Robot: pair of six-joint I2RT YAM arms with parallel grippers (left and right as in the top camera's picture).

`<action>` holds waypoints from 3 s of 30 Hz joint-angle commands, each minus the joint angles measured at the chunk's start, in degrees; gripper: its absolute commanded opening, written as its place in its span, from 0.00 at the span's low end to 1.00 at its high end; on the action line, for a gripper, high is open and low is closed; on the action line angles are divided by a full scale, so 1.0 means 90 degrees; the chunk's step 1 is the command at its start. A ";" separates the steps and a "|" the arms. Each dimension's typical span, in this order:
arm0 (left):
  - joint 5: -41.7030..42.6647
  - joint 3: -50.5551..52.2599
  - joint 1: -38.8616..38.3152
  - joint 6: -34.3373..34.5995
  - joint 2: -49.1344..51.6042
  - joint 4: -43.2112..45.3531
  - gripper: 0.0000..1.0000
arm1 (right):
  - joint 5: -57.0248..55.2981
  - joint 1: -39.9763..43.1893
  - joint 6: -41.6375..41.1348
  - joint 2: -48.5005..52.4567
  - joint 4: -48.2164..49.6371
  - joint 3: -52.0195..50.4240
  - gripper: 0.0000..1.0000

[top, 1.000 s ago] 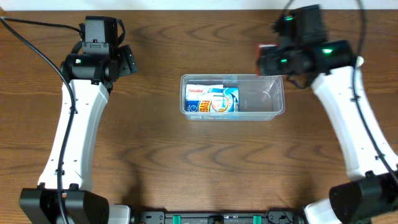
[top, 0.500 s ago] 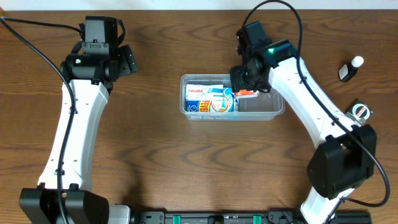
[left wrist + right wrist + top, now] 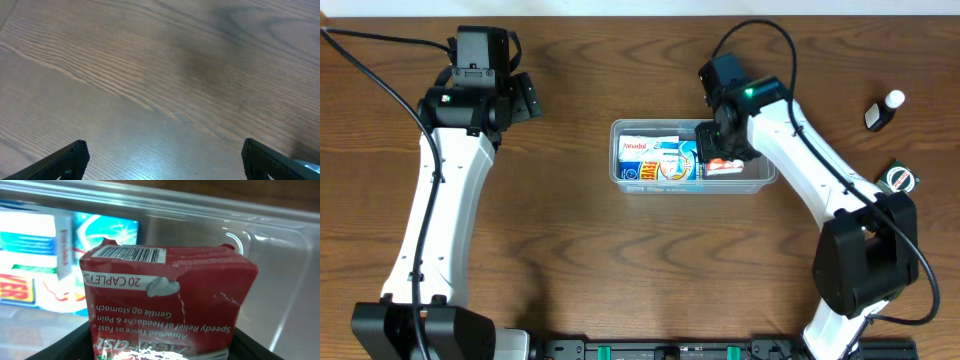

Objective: Pack container
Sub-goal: 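Lower the red box into the container's right end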

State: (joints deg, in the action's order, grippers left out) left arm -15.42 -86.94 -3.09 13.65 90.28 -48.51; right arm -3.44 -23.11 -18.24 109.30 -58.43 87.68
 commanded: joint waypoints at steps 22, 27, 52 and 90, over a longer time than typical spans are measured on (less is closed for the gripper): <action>-0.0083 -0.0063 0.0019 -0.0002 -0.0007 -0.0012 0.98 | -0.0384 0.0039 -0.0690 -0.0010 0.0736 -0.0767 0.66; -0.0083 -0.0063 0.0019 -0.0002 -0.0007 -0.0012 0.98 | -0.0379 0.0034 -0.0687 0.0002 0.0860 -0.0775 0.66; -0.0083 -0.0063 0.0019 -0.0002 -0.0007 -0.0012 0.98 | -0.0214 0.0104 -0.0529 0.0002 0.0903 -0.0775 0.76; -0.0083 -0.0063 0.0019 -0.0002 -0.0007 -0.0012 0.98 | -0.0549 0.0733 0.0216 -0.0474 0.1435 -0.1770 0.01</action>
State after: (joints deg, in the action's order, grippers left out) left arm -15.44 -86.94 -3.09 13.65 90.28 -48.51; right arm -6.72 -16.82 -15.90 104.84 -46.26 73.34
